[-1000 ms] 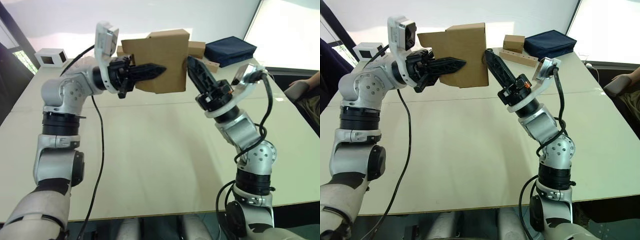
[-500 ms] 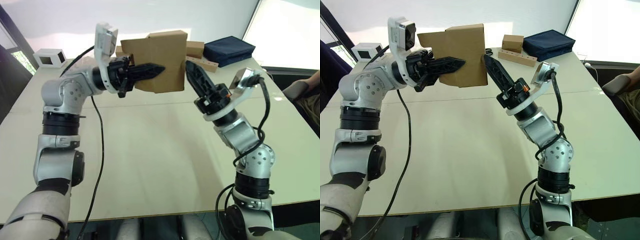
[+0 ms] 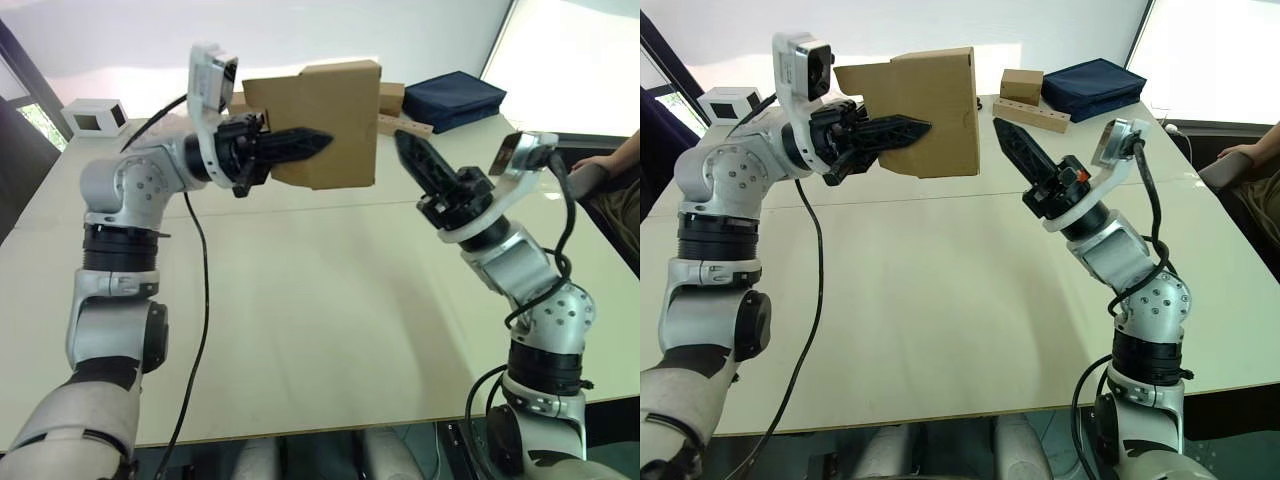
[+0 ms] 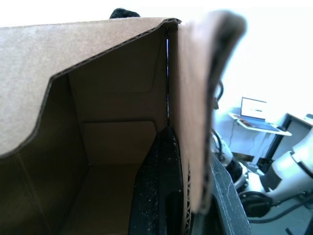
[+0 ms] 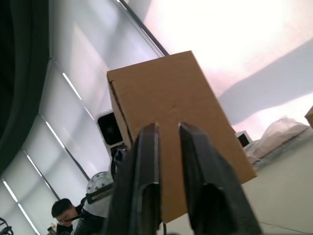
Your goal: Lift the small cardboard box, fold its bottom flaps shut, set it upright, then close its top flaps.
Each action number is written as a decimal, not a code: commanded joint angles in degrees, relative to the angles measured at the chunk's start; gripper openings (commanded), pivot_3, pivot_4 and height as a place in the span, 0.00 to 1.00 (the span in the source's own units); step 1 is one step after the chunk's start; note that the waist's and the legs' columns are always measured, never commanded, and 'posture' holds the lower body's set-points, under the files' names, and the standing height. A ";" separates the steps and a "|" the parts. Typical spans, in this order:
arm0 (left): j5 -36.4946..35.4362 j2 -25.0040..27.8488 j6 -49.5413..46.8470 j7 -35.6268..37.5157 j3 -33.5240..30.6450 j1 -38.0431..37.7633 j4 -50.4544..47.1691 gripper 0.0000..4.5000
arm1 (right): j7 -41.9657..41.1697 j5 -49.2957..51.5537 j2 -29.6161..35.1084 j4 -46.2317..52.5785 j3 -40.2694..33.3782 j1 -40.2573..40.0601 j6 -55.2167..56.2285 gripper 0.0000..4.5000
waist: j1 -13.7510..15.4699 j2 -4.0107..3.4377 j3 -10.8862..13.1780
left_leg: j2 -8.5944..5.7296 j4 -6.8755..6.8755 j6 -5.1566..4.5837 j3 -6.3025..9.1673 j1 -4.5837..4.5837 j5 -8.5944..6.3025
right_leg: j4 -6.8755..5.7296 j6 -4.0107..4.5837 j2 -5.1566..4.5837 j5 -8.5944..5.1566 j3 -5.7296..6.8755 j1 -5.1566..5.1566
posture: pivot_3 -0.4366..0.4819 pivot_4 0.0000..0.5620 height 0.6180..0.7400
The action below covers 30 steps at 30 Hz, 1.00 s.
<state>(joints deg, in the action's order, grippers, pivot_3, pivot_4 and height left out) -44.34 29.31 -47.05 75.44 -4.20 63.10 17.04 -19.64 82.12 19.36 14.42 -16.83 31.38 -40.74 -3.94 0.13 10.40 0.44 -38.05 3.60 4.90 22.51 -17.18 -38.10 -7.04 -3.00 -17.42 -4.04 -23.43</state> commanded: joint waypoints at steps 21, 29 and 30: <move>-0.65 -0.45 -0.87 0.24 -0.46 -0.14 -2.33 0.00 | -1.89 -5.49 -2.40 5.34 6.04 0.46 0.39 0.00 | -0.01 0.00 0.00 | 0.00 0.00 0.04 0.00 0.00 0.02 | 0.00 0.00 0.00 0.00 0.00 0.00 | 0.48 0.27 1.00; 7.96 4.95 2.74 4.43 6.60 2.66 -0.22 0.00 | -2.72 -2.24 6.61 5.53 -1.75 -5.55 -2.06 0.00 | 0.26 0.00 0.00 | -0.02 0.00 0.03 -0.01 0.02 0.01 | 0.02 0.00 -0.01 0.00 0.00 0.01 | 0.48 0.27 1.00; 10.08 6.18 3.65 6.08 8.79 3.65 0.28 0.00 | -3.43 -1.71 8.83 5.73 -2.75 -7.12 -3.15 0.00 | 0.29 0.00 0.00 | -0.02 0.00 0.00 -0.01 0.02 0.00 | 0.02 0.00 -0.01 0.00 0.00 0.01 | 0.48 0.27 1.00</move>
<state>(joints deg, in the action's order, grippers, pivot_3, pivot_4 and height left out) -37.00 33.74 -45.36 79.10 2.69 63.76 17.92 -21.73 78.23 26.04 17.66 -16.84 25.22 -42.73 -3.64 0.13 10.40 0.42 -38.05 3.57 4.89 22.53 -17.20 -38.07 -7.04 -3.01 -17.42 -4.04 -23.42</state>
